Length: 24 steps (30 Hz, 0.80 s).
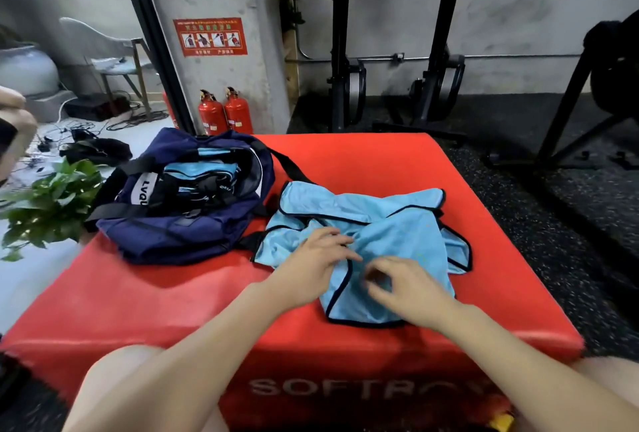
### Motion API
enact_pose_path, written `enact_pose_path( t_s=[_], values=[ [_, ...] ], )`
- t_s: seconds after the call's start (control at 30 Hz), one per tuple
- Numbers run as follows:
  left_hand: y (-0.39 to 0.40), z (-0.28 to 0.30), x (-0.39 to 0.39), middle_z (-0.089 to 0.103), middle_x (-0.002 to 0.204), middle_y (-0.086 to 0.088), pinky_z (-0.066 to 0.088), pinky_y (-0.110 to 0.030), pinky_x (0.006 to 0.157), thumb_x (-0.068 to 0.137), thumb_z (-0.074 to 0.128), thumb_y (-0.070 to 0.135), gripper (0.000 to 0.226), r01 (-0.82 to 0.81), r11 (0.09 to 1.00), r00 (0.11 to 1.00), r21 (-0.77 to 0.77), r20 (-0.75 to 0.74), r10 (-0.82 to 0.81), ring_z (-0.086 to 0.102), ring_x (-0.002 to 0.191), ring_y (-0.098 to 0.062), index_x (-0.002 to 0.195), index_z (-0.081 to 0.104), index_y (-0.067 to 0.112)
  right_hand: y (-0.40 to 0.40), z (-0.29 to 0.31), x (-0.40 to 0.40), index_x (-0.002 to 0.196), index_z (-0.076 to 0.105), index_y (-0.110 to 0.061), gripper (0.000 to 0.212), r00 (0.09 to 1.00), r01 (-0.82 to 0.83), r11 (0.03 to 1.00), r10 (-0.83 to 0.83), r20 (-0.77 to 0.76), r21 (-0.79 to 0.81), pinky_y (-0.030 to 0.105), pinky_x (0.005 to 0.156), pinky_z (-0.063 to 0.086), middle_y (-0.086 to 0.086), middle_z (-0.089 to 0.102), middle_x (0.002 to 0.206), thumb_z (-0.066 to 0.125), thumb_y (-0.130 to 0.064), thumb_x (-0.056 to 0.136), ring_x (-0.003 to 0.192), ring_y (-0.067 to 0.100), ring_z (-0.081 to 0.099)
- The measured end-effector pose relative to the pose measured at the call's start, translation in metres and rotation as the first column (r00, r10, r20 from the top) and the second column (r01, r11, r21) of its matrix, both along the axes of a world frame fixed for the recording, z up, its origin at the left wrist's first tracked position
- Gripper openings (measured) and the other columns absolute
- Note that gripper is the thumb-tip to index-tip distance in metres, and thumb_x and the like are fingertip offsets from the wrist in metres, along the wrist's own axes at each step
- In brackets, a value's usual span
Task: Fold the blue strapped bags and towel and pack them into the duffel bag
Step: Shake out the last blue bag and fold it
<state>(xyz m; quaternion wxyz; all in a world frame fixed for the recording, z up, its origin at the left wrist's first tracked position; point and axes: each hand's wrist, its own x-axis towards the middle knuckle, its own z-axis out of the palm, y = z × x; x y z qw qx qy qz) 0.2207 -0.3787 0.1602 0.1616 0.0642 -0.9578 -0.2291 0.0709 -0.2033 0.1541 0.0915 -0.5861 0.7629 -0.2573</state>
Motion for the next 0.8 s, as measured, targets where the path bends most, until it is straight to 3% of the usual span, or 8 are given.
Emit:
enact_pose_path(
  t_s=[0.1,0.23,0.33,0.43,0.57,0.63,0.7,0.8],
  values=[
    [0.01,0.005,0.005,0.017,0.164,0.008,0.019,-0.051,0.117,0.08,0.041,-0.01,0.076,0.058,0.981,0.978,-0.185,0.207,-0.019,0.003,0.151,-0.022,0.127,0.061,0.046,0.004,-0.006,0.0,0.098,0.069,-0.032,0.037,0.989,-0.147,0.974,0.148,0.009,0.17,0.034,0.092,0.049,-0.015,0.063,0.101,0.056,-0.062,0.079,0.099,0.004,0.058],
    [0.012,0.005,0.011,-0.003,0.167,-0.003,0.016,-0.057,0.117,0.084,0.05,-0.003,0.062,0.082,0.89,0.955,-0.449,0.291,0.059,-0.011,0.152,-0.035,0.126,0.058,0.041,0.011,-0.007,-0.005,0.103,0.07,-0.034,0.052,0.984,-0.178,0.957,0.179,0.016,0.23,0.033,0.099,0.046,-0.016,0.056,0.113,0.065,-0.073,0.068,0.111,0.004,0.052],
    [0.008,0.005,0.019,0.013,0.164,-0.011,0.019,-0.058,0.116,0.087,0.061,0.02,0.029,-0.045,0.864,0.957,-0.501,0.226,0.181,-0.002,0.152,-0.039,0.114,0.062,0.031,0.015,-0.005,-0.006,0.101,0.068,-0.032,0.045,0.983,-0.18,0.956,0.181,0.015,0.233,0.033,0.102,0.045,-0.015,0.054,0.12,0.071,-0.066,0.073,0.117,0.003,0.05],
    [-0.004,0.013,0.028,0.044,0.147,-0.01,0.033,-0.059,0.107,0.076,0.07,0.033,0.013,-0.167,0.854,0.975,-0.493,0.046,0.218,0.025,0.144,-0.037,0.087,0.067,0.026,0.02,-0.005,-0.006,0.097,0.067,-0.03,0.036,0.986,-0.149,0.967,0.162,-0.048,0.207,0.033,0.101,0.045,-0.015,0.055,0.122,0.071,-0.062,0.081,0.118,0.002,0.05],
    [-0.014,0.019,0.044,0.058,0.118,-0.001,0.039,-0.049,0.096,0.07,0.069,0.033,0.017,-0.283,0.876,0.955,-0.39,-0.201,0.219,0.048,0.121,-0.029,0.071,0.059,0.02,0.026,-0.003,0.004,0.114,0.061,-0.031,0.069,0.967,-0.074,0.958,0.136,-0.214,0.275,0.03,0.096,0.044,-0.017,0.051,0.128,0.049,-0.086,0.074,0.12,0.006,0.047],
    [-0.015,0.021,0.053,0.059,0.108,0.002,0.038,-0.044,0.094,0.068,0.071,0.028,0.018,-0.327,0.879,0.926,-0.346,-0.304,0.225,0.053,0.113,-0.026,0.068,0.055,0.019,0.027,-0.005,0.009,0.123,0.059,-0.027,0.078,0.937,-0.019,0.966,0.107,-0.332,0.256,0.032,0.095,0.045,-0.013,0.053,0.129,0.037,-0.086,0.077,0.118,0.012,0.049],
    [-0.016,0.021,0.062,0.06,0.105,0.001,0.036,-0.045,0.095,0.066,0.074,0.024,0.021,-0.353,0.866,0.904,-0.353,-0.369,0.218,0.055,0.109,-0.026,0.065,0.054,0.018,0.027,-0.008,0.007,0.116,0.062,-0.023,0.059,0.912,0.014,0.984,0.061,-0.406,0.178,0.034,0.087,0.048,-0.008,0.059,0.119,0.033,-0.066,0.087,0.112,0.018,0.056],
    [-0.018,0.018,0.076,0.063,0.101,0.004,0.034,-0.046,0.1,0.064,0.075,0.024,0.023,-0.251,0.867,0.939,-0.431,-0.325,0.11,0.057,0.109,-0.023,0.065,0.052,0.019,0.031,-0.008,-0.005,0.101,0.065,-0.02,0.017,0.88,0.049,0.996,-0.009,-0.474,0.072,0.036,0.071,0.052,-0.003,0.064,0.101,0.06,-0.03,0.089,0.098,0.022,0.065]
  ],
)
